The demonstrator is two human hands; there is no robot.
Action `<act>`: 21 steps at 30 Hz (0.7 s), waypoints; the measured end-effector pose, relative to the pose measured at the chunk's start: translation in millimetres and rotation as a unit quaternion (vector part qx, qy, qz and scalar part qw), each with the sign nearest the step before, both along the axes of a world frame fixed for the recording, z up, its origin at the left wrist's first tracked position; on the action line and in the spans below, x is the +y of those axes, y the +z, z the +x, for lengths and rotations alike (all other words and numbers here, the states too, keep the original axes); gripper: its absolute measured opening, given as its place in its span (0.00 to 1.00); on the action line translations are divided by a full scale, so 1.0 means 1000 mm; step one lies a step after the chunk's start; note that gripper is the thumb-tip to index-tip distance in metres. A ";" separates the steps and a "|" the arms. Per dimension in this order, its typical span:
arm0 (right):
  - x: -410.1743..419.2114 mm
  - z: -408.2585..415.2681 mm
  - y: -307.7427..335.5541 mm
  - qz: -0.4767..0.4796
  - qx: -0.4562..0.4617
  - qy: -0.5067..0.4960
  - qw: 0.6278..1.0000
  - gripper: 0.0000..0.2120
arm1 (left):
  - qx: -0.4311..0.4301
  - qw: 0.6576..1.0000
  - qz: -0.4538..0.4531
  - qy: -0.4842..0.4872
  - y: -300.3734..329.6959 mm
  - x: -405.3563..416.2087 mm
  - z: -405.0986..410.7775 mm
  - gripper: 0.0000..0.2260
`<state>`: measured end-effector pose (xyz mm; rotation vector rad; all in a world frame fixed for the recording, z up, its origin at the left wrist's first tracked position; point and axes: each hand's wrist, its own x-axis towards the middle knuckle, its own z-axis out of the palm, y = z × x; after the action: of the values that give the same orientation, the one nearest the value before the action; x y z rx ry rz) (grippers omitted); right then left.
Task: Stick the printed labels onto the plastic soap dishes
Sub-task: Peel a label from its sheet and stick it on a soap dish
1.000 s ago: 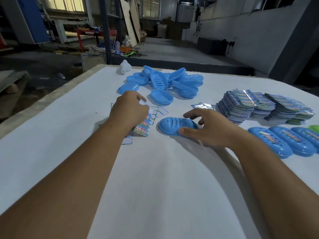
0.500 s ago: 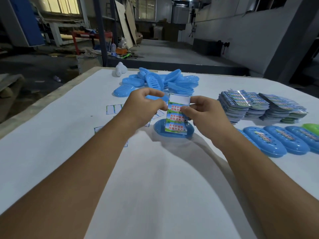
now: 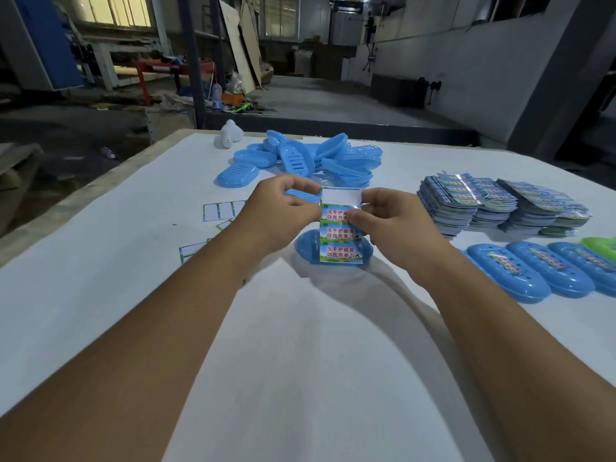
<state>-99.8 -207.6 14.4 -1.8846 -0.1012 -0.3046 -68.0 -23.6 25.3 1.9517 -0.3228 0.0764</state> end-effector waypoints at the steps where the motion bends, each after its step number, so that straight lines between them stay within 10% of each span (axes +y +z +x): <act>1: 0.000 0.000 0.000 0.002 0.001 0.000 1.000 0.09 | 0.001 1.000 0.000 0.000 0.000 0.000 0.000 0.09; 21: 0.004 0.003 -0.011 -0.067 -0.015 -0.081 0.994 0.09 | 0.001 1.000 -0.013 -0.023 -0.005 -0.008 -0.006 0.10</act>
<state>-96.7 -203.1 3.5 -2.0260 0.0124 -0.4464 -73.6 -32.1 20.4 1.9176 -0.3635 0.0495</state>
